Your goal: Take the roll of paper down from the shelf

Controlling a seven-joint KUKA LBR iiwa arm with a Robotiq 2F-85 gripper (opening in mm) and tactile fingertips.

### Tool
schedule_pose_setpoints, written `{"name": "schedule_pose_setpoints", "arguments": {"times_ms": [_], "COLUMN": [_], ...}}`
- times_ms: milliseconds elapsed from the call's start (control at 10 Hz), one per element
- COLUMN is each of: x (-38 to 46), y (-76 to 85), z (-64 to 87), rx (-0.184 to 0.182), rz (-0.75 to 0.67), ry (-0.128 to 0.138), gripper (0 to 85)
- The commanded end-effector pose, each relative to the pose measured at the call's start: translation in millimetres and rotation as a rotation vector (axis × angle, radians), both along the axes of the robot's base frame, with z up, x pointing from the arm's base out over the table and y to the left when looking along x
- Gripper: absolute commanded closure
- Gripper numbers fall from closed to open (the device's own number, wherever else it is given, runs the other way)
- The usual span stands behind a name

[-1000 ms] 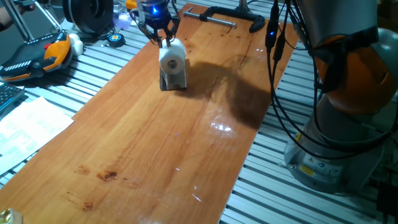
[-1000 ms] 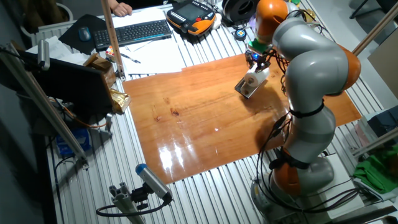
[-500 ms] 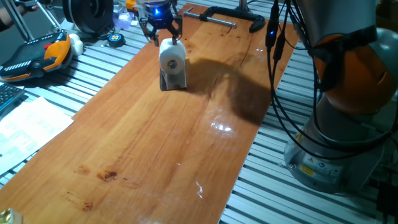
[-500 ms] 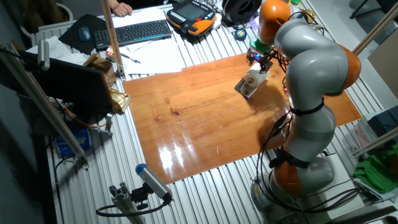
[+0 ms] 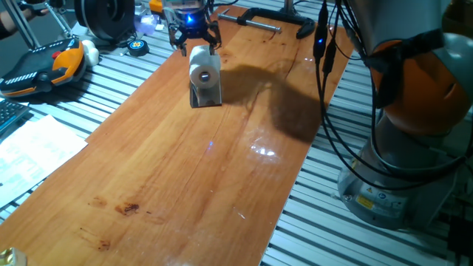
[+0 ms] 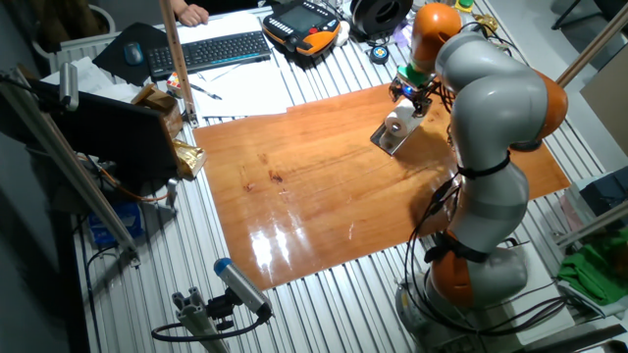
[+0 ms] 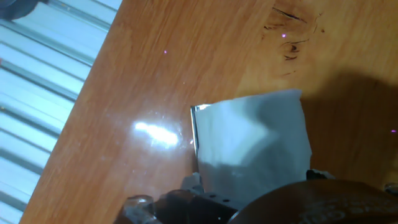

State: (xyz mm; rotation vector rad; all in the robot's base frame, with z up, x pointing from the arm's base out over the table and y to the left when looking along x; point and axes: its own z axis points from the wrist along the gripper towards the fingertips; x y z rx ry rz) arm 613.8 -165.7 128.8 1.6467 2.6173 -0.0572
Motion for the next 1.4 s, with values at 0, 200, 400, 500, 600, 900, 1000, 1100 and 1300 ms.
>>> {"name": "schedule_pose_setpoints", "arguments": {"times_ms": [0, 200, 400, 500, 600, 900, 1000, 1100, 1300], "x": [0.8, 0.5, 0.8, 0.8, 0.7, -1.2, -2.1, -3.5, -4.5], "y": [-1.9, -5.9, -7.7, -8.0, -7.7, -8.6, -8.6, -9.0, -8.1], "z": [-1.5, -6.1, -10.4, -11.4, -12.4, -21.3, -24.2, -26.2, -27.5], "rx": [0.007, 0.022, 0.021, 0.021, 0.018, 0.013, 0.013, 0.014, 0.010], "rz": [-0.008, -0.013, -0.011, -0.011, -0.010, -0.005, -0.002, 0.005, 0.013], "ry": [0.004, 0.005, 0.004, 0.004, 0.005, 0.004, 0.000, -0.006, -0.010], "gripper": [1.3, 1.3, 1.7, 2.0, 2.7, 3.7, 4.3, 6.7, 15.7]}}
